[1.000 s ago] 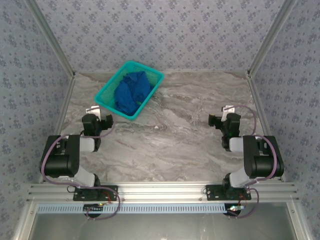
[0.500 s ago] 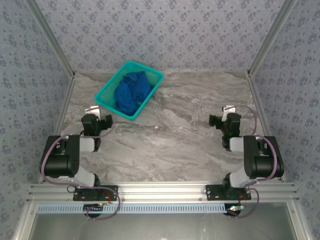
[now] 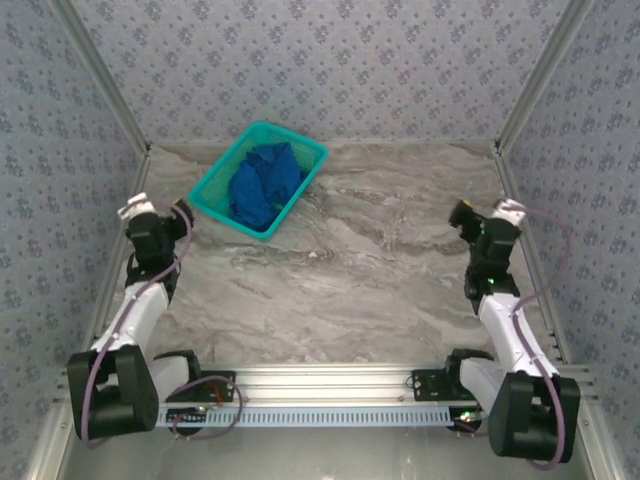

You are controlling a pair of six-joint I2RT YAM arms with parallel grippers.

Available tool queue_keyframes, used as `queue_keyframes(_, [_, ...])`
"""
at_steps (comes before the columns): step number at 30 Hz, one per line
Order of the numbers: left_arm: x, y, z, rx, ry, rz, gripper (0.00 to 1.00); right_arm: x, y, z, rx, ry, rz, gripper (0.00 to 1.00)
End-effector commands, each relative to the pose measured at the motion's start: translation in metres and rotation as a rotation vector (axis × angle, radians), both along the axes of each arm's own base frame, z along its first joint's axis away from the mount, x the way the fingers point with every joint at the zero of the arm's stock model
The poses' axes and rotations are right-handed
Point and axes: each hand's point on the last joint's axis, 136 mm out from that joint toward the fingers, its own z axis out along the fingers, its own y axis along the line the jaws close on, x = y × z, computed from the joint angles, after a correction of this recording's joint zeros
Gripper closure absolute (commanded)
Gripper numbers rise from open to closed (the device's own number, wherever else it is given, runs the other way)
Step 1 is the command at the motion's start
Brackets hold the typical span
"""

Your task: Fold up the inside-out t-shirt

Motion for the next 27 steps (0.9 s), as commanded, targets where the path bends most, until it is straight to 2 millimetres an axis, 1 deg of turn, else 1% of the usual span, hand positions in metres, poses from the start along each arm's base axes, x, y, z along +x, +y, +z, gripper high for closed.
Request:
queue_keyframes(1, [0.027, -0.095, -0.013, 0.083, 0.202, -0.387, 0.07, 0.005, 0.091, -0.023, -0.086, 0.204, 0.343, 0.01])
queue_keyframes(2, [0.038, -0.111, -0.023, 0.103, 0.263, -0.449, 0.07, 0.006, 0.104, -0.025, -0.089, 0.215, 0.386, 0.01])
queue_keyframes(4, [0.058, -0.126, -0.044, 0.085, 0.39, -0.504, 0.05, 0.009, 0.117, -0.028, -0.062, 0.21, 0.42, 0.01])
queue_keyframes(5, [0.068, -0.131, -0.053, 0.067, 0.438, -0.519, 0.02, 0.01, 0.12, -0.03, -0.042, 0.209, 0.423, 0.0])
queue_keyframes(9, [0.106, -0.15, -0.084, 0.042, 0.536, -0.54, 0.02, 0.01, 0.126, -0.039, -0.008, 0.226, 0.437, 0.01])
queue_keyframes(10, [0.115, -0.15, -0.093, 0.045, 0.562, -0.522, 0.02, 0.009, 0.127, -0.041, -0.008, 0.23, 0.44, 0.01])
queue_keyframes(12, [0.132, -0.158, -0.102, 0.046, 0.58, -0.525, 0.02, 0.006, 0.126, -0.044, -0.007, 0.236, 0.436, 0.01])
queue_keyframes(13, [0.141, -0.161, -0.112, 0.031, 0.601, -0.519, 0.02, 0.004, 0.126, -0.046, -0.004, 0.24, 0.435, 0.0])
queue_keyframes(15, [0.155, -0.177, -0.123, -0.001, 0.628, -0.558, 0.02, 0.002, 0.126, -0.048, 0.003, 0.243, 0.435, 0.01])
queue_keyframes(16, [0.158, -0.184, -0.136, -0.02, 0.659, -0.568, 0.04, 0.001, 0.126, -0.049, 0.009, 0.246, 0.433, 0.0])
queue_keyframes(17, [0.168, -0.192, -0.136, -0.033, 0.654, -0.578, 0.08, -0.001, 0.126, -0.049, 0.013, 0.247, 0.432, 0.0])
queue_keyframes(18, [0.172, -0.198, -0.14, -0.051, 0.657, -0.597, 0.16, -0.002, 0.126, -0.049, 0.016, 0.247, 0.432, 0.0])
queue_keyframes(19, [0.175, -0.206, -0.139, -0.063, 0.653, -0.617, 0.28, -0.003, 0.125, -0.049, 0.02, 0.247, 0.429, 0.0])
queue_keyframes(20, [0.178, -0.213, -0.132, -0.065, 0.64, -0.637, 0.43, -0.005, 0.125, -0.049, 0.022, 0.25, 0.426, 0.0])
queue_keyframes(21, [0.179, -0.218, -0.123, -0.058, 0.62, -0.651, 0.53, -0.007, 0.124, -0.048, 0.022, 0.251, 0.423, 0.0])
queue_keyframes(22, [0.18, -0.222, -0.105, -0.046, 0.581, -0.659, 0.63, -0.008, 0.124, -0.047, 0.019, 0.252, 0.422, 0.0])
queue_keyframes(23, [0.182, -0.223, -0.081, -0.031, 0.528, -0.658, 0.74, -0.01, 0.123, -0.047, 0.018, 0.253, 0.419, 0.0])
queue_keyframes(24, [0.181, -0.224, -0.057, -0.017, 0.477, -0.655, 0.8, -0.011, 0.122, -0.046, 0.015, 0.254, 0.419, 0.0])
queue_keyframes(25, [0.178, -0.224, -0.026, 0.011, 0.414, -0.642, 0.86, -0.012, 0.121, -0.046, 0.014, 0.256, 0.414, 0.0])
queue_keyframes(26, [0.172, -0.224, 0.0, 0.042, 0.357, -0.636, 0.89, -0.013, 0.121, -0.045, 0.015, 0.257, 0.415, 0.0])
queue_keyframes(27, [0.162, -0.227, 0.036, 0.08, 0.272, -0.633, 0.91, -0.015, 0.122, -0.044, 0.015, 0.256, 0.42, 0.0])
